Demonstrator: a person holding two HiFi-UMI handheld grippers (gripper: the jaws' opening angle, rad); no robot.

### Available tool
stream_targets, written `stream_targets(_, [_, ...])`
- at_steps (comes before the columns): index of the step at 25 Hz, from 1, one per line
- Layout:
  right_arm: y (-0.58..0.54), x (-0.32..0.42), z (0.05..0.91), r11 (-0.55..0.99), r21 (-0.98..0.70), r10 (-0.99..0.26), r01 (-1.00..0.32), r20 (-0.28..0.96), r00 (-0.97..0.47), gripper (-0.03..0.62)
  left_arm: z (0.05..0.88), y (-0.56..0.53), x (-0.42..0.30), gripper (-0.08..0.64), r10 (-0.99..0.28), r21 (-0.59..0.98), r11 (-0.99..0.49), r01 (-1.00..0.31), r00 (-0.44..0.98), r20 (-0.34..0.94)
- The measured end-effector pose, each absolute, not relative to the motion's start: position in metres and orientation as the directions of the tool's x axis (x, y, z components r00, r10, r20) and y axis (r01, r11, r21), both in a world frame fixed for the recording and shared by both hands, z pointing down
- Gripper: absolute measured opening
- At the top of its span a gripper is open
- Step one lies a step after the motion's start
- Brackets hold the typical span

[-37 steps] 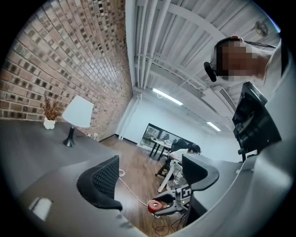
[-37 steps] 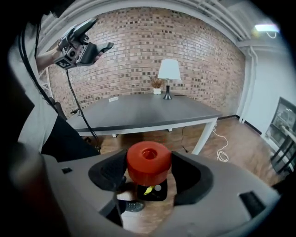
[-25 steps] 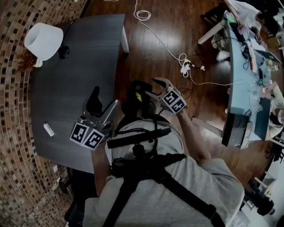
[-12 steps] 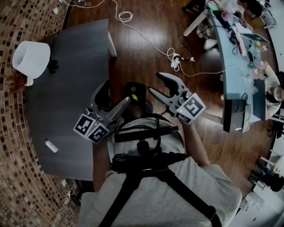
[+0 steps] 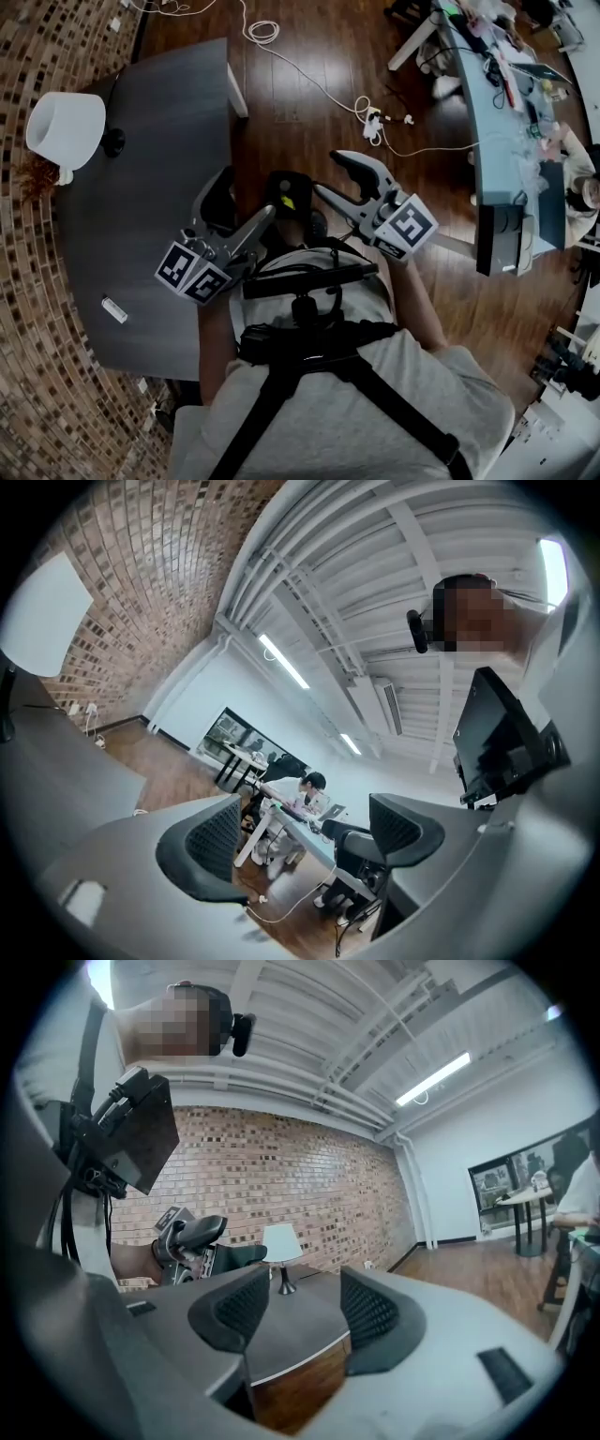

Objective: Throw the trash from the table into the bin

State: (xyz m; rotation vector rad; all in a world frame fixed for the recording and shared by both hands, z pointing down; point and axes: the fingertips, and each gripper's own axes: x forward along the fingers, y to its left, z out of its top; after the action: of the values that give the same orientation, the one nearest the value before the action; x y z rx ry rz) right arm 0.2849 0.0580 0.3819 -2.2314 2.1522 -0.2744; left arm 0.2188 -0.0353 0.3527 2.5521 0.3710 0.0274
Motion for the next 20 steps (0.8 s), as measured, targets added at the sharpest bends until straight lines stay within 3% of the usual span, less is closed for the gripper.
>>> stream_targets(20, [0.082,0.300,0.379,-0.014,-0.159,-0.999,-0.987,0.031,0.009,0.235,0.346,-0.005,0.230,0.416,0.251,0.484,-0.843,0.234,0.967,-0.030])
